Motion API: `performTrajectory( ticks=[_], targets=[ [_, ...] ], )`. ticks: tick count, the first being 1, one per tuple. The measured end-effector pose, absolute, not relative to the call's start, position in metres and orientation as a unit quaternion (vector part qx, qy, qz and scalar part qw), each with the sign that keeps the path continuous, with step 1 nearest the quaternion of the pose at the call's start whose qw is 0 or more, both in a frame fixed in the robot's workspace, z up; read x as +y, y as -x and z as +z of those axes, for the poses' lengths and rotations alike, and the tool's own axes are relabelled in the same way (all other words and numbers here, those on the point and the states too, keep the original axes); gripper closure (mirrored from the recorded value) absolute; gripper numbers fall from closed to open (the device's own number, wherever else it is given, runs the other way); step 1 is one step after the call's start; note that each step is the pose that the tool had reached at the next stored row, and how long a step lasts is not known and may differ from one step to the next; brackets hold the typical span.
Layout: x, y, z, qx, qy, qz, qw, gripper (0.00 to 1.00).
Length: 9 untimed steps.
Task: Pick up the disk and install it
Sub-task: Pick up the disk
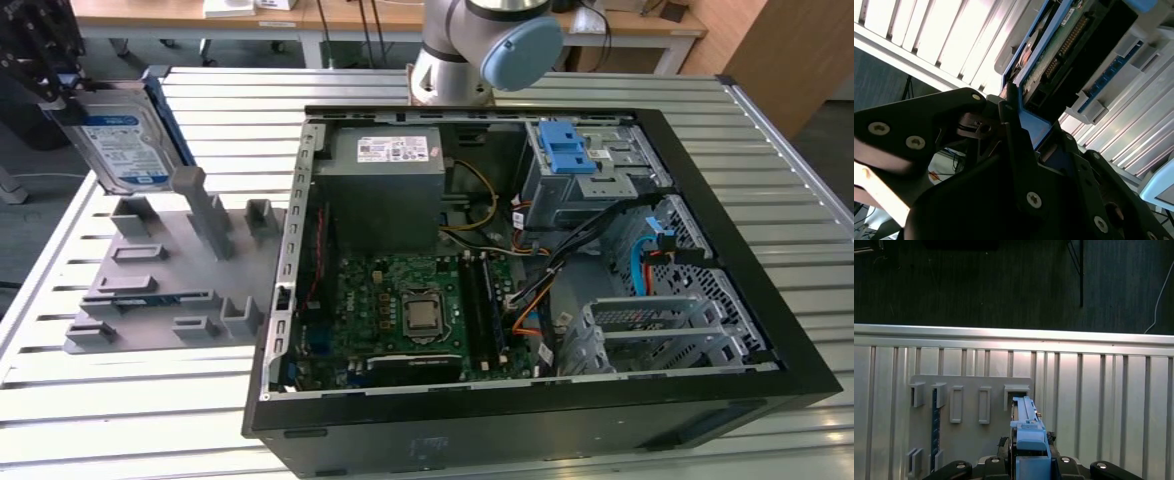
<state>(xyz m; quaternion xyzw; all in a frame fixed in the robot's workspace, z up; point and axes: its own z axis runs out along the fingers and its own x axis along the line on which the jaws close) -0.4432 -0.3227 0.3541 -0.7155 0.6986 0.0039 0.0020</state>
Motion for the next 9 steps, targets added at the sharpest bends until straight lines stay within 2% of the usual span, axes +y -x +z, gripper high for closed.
performTrajectory(
  ticks=[9],
  targets=[
    [-0.3227, 0.4432, 0.3589, 0.699, 0.715, 0.004, 0.002, 0.64]
  ],
)
